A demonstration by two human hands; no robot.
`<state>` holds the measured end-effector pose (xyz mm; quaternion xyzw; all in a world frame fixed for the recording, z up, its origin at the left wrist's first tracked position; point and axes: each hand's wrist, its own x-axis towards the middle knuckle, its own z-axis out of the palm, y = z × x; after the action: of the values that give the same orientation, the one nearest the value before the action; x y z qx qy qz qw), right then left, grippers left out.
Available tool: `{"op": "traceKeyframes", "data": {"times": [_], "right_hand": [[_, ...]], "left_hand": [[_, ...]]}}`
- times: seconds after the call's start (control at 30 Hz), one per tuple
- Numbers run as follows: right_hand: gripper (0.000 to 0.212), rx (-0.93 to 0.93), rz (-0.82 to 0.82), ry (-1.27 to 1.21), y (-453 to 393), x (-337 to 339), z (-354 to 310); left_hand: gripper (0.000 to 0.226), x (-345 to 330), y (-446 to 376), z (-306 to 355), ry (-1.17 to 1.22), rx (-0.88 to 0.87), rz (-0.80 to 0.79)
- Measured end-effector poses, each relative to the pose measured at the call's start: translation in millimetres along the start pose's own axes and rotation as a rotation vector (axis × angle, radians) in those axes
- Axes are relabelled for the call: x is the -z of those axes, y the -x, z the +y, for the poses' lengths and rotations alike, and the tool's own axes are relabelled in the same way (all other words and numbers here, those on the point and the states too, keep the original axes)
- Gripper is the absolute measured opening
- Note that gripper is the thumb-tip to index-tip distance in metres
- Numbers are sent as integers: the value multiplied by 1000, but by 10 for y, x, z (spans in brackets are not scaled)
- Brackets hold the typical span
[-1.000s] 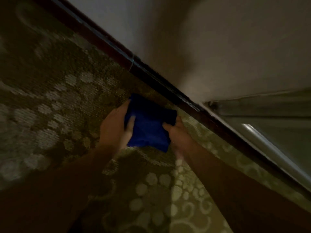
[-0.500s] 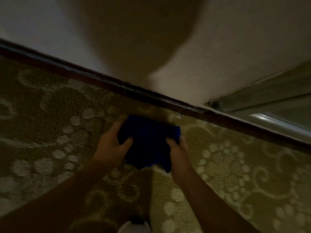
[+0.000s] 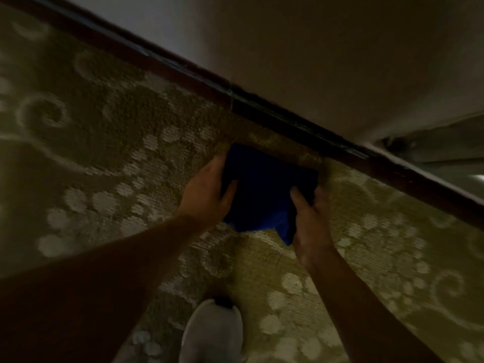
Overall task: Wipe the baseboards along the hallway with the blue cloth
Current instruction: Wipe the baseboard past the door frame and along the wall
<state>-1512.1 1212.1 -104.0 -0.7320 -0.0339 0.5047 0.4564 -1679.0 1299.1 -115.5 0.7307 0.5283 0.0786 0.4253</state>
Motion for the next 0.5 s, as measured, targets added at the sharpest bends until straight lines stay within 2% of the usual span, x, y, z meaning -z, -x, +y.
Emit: {"op": "traceKeyframes", "data": {"times": [0.07, 0.13, 0.3, 0.43, 0.5], "right_hand": [[44, 23, 20, 30, 8, -27, -6], [32, 57, 24, 26, 10, -22, -17], [17, 73, 10, -44, 84, -8, -35], [22, 1, -66, 26, 169, 90, -252], [19, 8, -12, 72, 267, 114, -360]], "left_hand": [[49, -76, -20, 109, 45, 86, 42], [47, -144, -21, 188, 72, 167, 84], [52, -214, 6, 128, 190, 141, 166], [58, -213, 29, 250, 474, 168, 182], [58, -139, 41, 317, 573, 224, 146]]}}
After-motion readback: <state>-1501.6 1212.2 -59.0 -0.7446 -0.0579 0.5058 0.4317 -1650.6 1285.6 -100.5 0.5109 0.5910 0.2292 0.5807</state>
